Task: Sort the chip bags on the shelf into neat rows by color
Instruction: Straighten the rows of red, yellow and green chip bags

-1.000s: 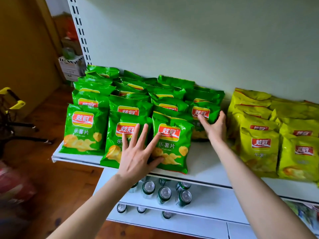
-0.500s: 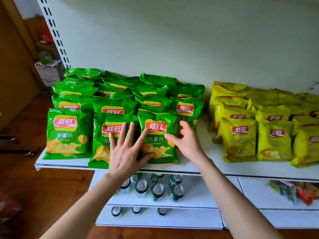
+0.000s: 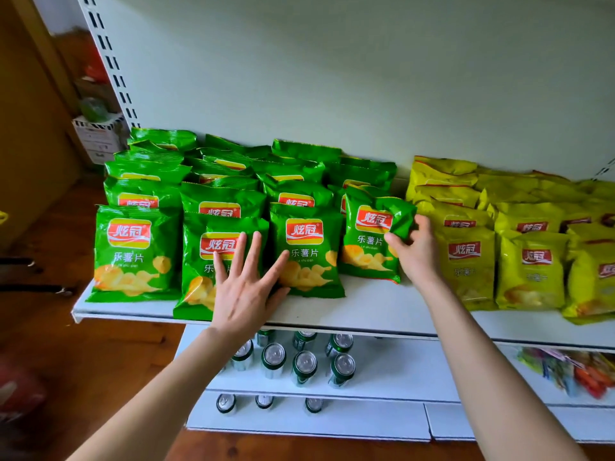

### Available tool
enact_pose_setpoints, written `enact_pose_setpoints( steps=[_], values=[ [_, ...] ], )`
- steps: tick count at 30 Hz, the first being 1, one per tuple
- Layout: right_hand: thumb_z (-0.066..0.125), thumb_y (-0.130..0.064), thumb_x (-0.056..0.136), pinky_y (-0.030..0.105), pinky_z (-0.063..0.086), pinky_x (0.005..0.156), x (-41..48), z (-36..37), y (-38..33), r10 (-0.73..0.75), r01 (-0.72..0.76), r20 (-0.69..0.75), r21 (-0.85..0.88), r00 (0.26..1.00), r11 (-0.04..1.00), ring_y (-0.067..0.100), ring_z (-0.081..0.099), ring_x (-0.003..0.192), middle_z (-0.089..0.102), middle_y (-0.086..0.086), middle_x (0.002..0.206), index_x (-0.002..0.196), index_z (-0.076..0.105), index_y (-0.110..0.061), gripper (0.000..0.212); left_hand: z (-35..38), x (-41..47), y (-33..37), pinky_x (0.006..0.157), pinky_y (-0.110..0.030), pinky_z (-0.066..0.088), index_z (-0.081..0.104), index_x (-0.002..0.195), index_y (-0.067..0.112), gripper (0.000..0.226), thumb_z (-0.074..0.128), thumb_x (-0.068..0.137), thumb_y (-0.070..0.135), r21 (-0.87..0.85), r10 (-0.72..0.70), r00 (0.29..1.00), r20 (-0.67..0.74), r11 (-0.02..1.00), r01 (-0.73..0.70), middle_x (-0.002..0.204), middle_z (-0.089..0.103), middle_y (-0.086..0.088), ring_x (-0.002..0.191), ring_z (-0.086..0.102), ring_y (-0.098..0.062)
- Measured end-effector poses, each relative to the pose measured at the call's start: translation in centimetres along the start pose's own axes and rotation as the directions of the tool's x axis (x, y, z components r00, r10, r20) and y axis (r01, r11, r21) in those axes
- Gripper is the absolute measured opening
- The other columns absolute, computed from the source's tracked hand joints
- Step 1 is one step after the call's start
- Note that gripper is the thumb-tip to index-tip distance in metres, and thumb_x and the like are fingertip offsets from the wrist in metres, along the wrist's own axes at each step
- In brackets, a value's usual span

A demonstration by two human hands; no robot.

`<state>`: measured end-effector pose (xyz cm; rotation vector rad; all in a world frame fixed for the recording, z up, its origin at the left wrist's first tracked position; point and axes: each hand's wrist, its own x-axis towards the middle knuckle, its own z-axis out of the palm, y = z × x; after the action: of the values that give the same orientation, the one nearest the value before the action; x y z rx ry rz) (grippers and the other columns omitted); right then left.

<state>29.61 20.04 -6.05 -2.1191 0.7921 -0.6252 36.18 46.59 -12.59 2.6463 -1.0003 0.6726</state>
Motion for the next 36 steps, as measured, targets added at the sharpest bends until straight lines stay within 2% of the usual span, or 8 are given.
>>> enact_pose_setpoints(
  steps=[7, 12, 14, 17, 21, 31, 34, 36],
  values=[
    [0.065, -0.014, 0.084, 0.036, 0.027, 0.107, -0.4, 1.8, -1.2, -0.156, 0.143, -0.067, -0.160, 0.986, 0.977, 0.030, 0.034, 0.132, 0.038, 0.018, 0.142, 0.141, 0.030, -0.004, 0.067, 0.2, 0.0, -0.1, 0.097, -0.072, 0.021, 0.065, 0.118, 0.024, 0.046, 0.038, 0.087, 0.045, 0.005, -0.004, 1.000, 0.004, 1.000, 0.004, 0.142, 0.041, -0.027, 0.132, 0.033, -0.045],
    [0.052, -0.041, 0.085, 0.052, 0.028, 0.105, -1.2, 1.8, 0.6, -0.532, 0.490, 0.059, -0.484, 0.845, 0.725, 0.042, 0.036, 0.130, 0.036, 0.027, 0.142, 0.126, 0.055, -0.008, 0.052, 0.3, -0.1, -0.2, 0.096, -0.073, 0.022, 0.067, 0.116, 0.023, 0.046, 0.039, 0.086, 0.045, -0.012, -0.004, 1.000, 0.014, 1.000, 0.004, 0.142, 0.040, -0.027, 0.134, 0.027, -0.042],
    [0.038, -0.059, 0.083, 0.050, 0.013, 0.110, -1.2, 1.7, 0.5, -0.494, 0.492, 0.167, -0.572, 0.854, 0.657, 0.035, 0.021, 0.138, 0.025, 0.025, 0.148, 0.135, 0.045, -0.008, 0.073, 0.3, -0.1, -0.2, 0.096, -0.073, 0.022, 0.066, 0.117, 0.023, 0.047, 0.039, 0.087, 0.045, -0.009, -0.004, 1.000, 0.024, 1.000, 0.004, 0.143, 0.039, -0.027, 0.134, 0.028, -0.042],
    [0.042, -0.071, 0.078, 0.043, -0.003, 0.112, -0.9, 2.0, 0.4, -0.434, 0.524, 0.314, -0.648, 0.845, 0.553, 0.024, -0.003, 0.141, 0.007, 0.019, 0.154, 0.146, 0.019, -0.005, 0.097, 0.4, -0.1, -0.3, 0.097, -0.074, 0.022, 0.065, 0.118, 0.023, 0.048, 0.039, 0.086, 0.046, -0.002, 0.001, 1.000, 0.028, 1.000, -0.001, 0.143, 0.039, -0.027, 0.135, 0.027, -0.042],
    [0.052, -0.060, 0.081, 0.042, 0.002, 0.115, -0.1, 2.7, -0.2, -0.319, 0.491, 0.374, -0.643, 0.871, 0.588, 0.025, -0.004, 0.144, -0.003, 0.013, 0.156, 0.147, 0.002, -0.007, 0.099, 0.3, -0.1, -0.3, 0.096, -0.074, 0.023, 0.065, 0.119, 0.022, 0.049, 0.040, 0.085, 0.047, -0.005, 0.002, 0.999, 0.034, 1.000, -0.002, 0.143, 0.039, -0.027, 0.134, 0.032, -0.045],
    [0.063, -0.051, 0.079, 0.041, 0.006, 0.116, -1.4, 1.1, -1.8, -0.287, 0.414, 0.301, -0.586, 0.909, 0.696, 0.027, 0.001, 0.144, 0.003, 0.015, 0.155, 0.147, 0.017, -0.012, 0.091, -1.2, -0.6, -0.7, 0.095, -0.070, 0.033, 0.045, 0.126, 0.008, 0.043, 0.043, 0.091, 0.033, -0.299, -0.041, 0.996, -0.085, 0.954, 0.014, 0.139, 0.040, -0.033, 0.133, 0.031, -0.046],
    [0.064, -0.033, 0.085, 0.037, 0.021, 0.110, -3.3, 1.7, -3.9, -0.343, 0.372, 0.147, -0.425, 0.928, 0.825, 0.030, 0.026, 0.137, 0.028, 0.017, 0.149, 0.139, 0.038, -0.006, 0.066, -2.0, -1.0, -1.6, 0.097, -0.066, 0.035, 0.053, 0.122, -0.004, 0.041, 0.042, 0.092, 0.022, -0.392, -0.014, 0.994, -0.111, 0.920, -0.030, 0.136, 0.040, -0.036, 0.132, 0.034, -0.048],
    [0.065, -0.022, 0.085, 0.037, 0.039, 0.095, -5.2, 3.2, -5.9, -0.390, 0.398, 0.086, -0.250, 0.917, 0.882, 0.028, 0.052, 0.115, 0.053, 0.017, 0.127, 0.125, 0.052, -0.001, 0.047, -2.7, -1.1, -2.4, 0.094, -0.063, 0.037, 0.055, 0.118, -0.010, 0.041, 0.039, 0.092, 0.016, -0.430, 0.007, 0.993, -0.121, 0.901, -0.059, 0.133, 0.043, -0.038, 0.124, 0.042, -0.052]
  ],
)
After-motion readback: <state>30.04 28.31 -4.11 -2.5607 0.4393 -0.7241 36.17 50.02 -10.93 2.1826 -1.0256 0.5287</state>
